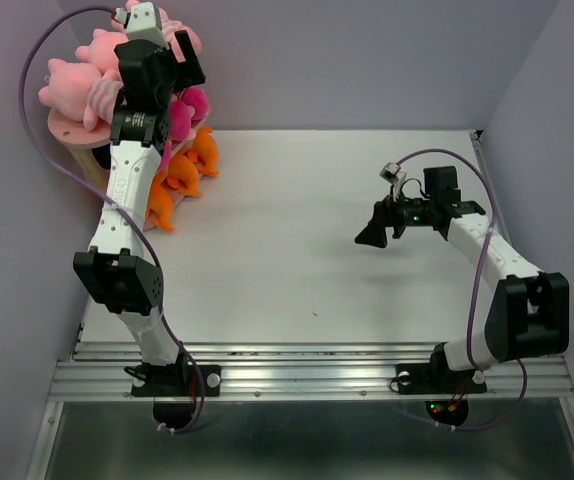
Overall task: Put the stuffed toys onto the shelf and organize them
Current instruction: Place the stuffed toy onto shelf
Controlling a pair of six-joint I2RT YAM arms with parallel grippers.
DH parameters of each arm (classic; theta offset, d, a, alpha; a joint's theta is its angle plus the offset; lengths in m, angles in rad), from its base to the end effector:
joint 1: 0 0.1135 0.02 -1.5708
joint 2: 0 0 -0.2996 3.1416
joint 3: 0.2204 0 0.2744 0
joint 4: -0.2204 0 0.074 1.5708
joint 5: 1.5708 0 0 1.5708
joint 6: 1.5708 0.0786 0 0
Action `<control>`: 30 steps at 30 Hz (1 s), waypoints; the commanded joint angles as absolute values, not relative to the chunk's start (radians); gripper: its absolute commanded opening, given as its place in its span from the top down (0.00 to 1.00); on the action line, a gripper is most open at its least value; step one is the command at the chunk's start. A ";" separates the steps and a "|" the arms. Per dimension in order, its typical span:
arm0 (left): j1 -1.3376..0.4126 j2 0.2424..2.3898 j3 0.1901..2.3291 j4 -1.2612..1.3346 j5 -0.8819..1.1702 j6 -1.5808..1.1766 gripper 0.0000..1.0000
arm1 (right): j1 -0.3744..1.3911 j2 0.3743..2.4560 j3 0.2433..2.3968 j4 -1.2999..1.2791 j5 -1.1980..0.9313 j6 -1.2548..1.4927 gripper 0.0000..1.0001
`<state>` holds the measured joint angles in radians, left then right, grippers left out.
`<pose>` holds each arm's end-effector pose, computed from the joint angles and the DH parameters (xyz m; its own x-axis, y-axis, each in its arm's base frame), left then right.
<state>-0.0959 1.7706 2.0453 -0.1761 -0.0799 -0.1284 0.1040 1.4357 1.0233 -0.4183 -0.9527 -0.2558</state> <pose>0.4710 -0.0390 0.5525 0.0951 -0.1374 -0.9859 0.0288 0.9904 -0.1352 0.3212 0.0979 0.2697 -0.5570 -0.2055 -0.8047 -0.7728 0.4830 0.4116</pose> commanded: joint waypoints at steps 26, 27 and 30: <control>-0.127 1.548 1.924 -0.103 0.109 -0.172 0.01 | 0.097 1.420 1.039 -0.416 -0.948 -0.279 0.00; -0.132 1.539 1.913 -0.103 0.120 -0.172 0.01 | 0.088 1.420 1.040 -0.416 -0.945 -0.279 0.00; -0.167 1.493 1.860 -0.092 0.132 -0.153 0.01 | 0.087 1.408 1.043 -0.420 -0.922 -0.293 0.00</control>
